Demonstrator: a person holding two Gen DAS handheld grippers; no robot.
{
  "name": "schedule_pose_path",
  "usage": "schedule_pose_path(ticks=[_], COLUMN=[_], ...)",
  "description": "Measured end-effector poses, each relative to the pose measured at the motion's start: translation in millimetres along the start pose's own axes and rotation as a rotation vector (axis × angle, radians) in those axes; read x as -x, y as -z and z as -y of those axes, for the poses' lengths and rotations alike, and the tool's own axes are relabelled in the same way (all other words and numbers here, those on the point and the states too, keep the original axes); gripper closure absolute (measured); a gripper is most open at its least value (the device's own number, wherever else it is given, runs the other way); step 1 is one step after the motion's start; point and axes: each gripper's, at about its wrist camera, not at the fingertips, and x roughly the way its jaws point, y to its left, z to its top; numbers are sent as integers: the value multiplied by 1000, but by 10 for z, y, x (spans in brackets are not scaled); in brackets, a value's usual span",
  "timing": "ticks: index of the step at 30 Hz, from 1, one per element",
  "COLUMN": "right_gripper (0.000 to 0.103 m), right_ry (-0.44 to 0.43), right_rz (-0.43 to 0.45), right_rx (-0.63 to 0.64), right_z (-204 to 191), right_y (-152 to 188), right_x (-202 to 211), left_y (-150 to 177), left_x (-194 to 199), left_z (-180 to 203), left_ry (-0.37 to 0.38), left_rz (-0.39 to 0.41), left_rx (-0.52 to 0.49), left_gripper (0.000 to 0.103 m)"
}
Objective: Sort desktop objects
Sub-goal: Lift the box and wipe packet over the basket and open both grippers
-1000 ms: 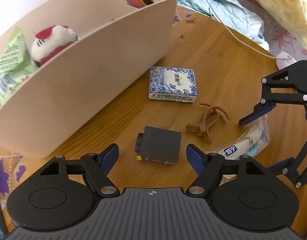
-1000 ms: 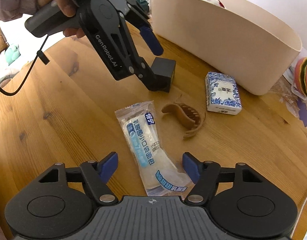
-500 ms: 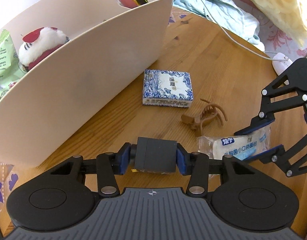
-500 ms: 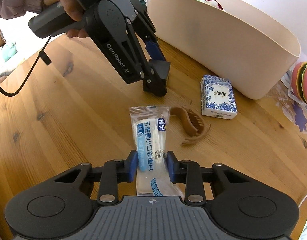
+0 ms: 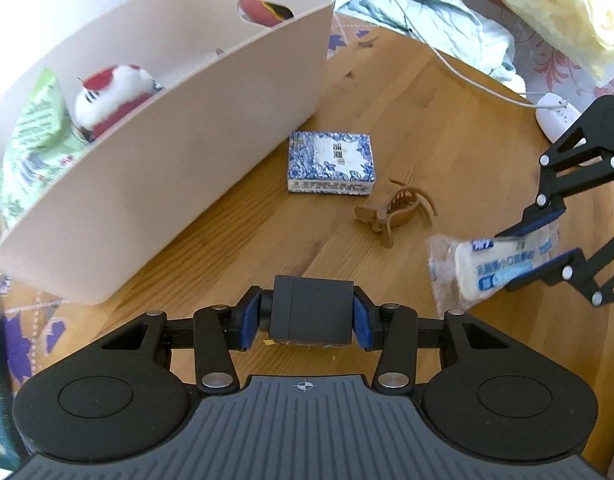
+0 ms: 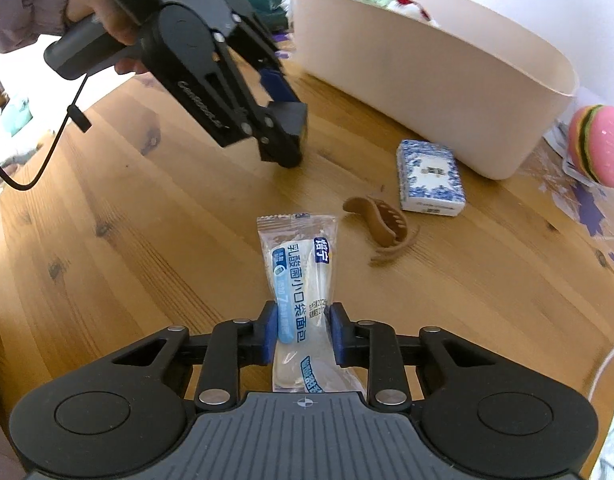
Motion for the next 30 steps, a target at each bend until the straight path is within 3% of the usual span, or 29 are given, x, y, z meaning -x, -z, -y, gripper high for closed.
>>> schedule_pose_path(ticks=[21, 30], right_gripper=[78, 78], right_ry=[106, 160], right_rz=[192, 302], right_rx=[-68, -55], right_z=[508, 851], right_y=[-438, -947], right_x=[691, 1014], left_y=[-135, -457], left_x=[1002, 1288], left_z=[-133, -376], left_ry=[-131, -200], left_rz=[170, 276], left_rx=[-40, 47], left_gripper=[56, 56])
